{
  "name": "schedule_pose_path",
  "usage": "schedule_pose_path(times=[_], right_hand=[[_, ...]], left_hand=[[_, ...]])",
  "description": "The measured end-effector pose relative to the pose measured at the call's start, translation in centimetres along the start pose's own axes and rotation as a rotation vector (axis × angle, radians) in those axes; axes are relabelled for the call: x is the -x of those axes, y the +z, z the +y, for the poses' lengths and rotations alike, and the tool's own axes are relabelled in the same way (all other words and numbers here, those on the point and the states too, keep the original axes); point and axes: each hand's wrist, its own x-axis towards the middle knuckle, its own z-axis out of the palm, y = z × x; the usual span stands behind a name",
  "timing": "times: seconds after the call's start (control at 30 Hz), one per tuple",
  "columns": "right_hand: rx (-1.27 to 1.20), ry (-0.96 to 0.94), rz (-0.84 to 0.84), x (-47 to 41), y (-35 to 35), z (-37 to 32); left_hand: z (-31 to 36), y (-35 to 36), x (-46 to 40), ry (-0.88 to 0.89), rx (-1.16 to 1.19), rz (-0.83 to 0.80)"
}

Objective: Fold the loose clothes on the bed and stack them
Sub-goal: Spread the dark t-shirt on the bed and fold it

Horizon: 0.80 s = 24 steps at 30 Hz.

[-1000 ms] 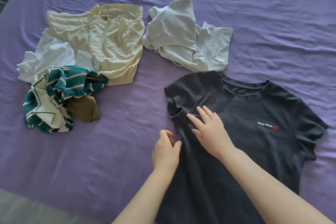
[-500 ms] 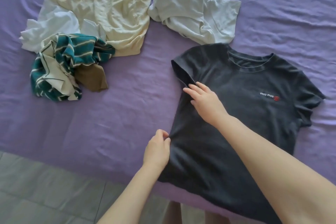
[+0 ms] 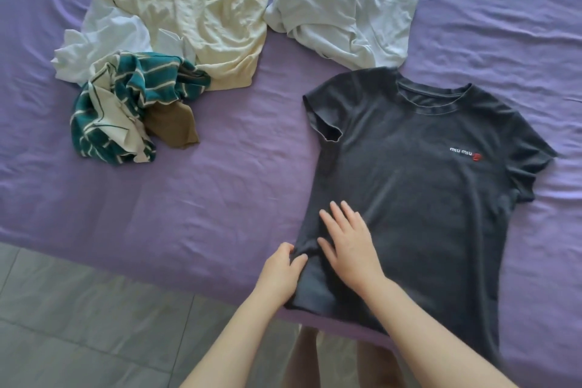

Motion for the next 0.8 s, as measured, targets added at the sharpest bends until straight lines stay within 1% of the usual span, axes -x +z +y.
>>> schedule_pose_path(times=[0.07,0.17,0.23,0.3,0.37,0.43,0.47,0.5,0.57,0.6,0.67,0.73,0.8], right_hand=[[0.017,-0.008,0.003,1.6,0.3,-0.9],[0.117,-0.013,-0.014,3.9,0.4,-1.3],[0.175,0.065,-0.037,5.3,0.4,-0.5],[0.194,0.196,-0.037,6.7,0.3,0.8],[0.208,0.243,-0.053,8.1,0.2,2.1],[0.218,0.200,-0.082,9.7,0.3,3.4],[0.222,0.181,-0.088,10.4,0.3,3.9],[0.219,0.178,-0.094,11.1,0.2,4.3],[0.198,0.198,-0.079,12.2,-0.1,5.2],[0.184,0.216,-0.057,12.7,-0.3,5.7],[0.171,0.251,-0.011,13.7,-0.8,6.8],[0.173,0.307,0.086,14.4,-1.4,8.5],[0.150,0.425,0.171,14.9,-2.4,10.6]], left_hand=[[-0.1,-0.3,0.3,-0.043,-0.053,-0.006],[-0.1,-0.6,0.4,-0.091,-0.271,0.063],[0.1,-0.6,0.5,-0.105,-0.400,0.089],[0.5,-0.2,0.5,-0.111,-0.494,0.095],[0.9,0.2,0.7,-0.069,-0.678,0.155],[1.3,0.7,1.0,0.082,-0.933,0.247],[1.7,1.1,1.2,0.209,-0.993,0.269],[2.1,1.9,1.5,0.381,-1.014,0.247],[2.8,4.1,1.9,0.716,-1.052,0.142],[3.3,5.4,2.2,0.831,-1.077,0.076],[4.5,8.4,2.6,0.952,-1.084,-0.034],[5.6,11.3,2.8,0.975,-1.054,-0.102],[7.2,13.9,2.5,0.979,-1.039,-0.149]])
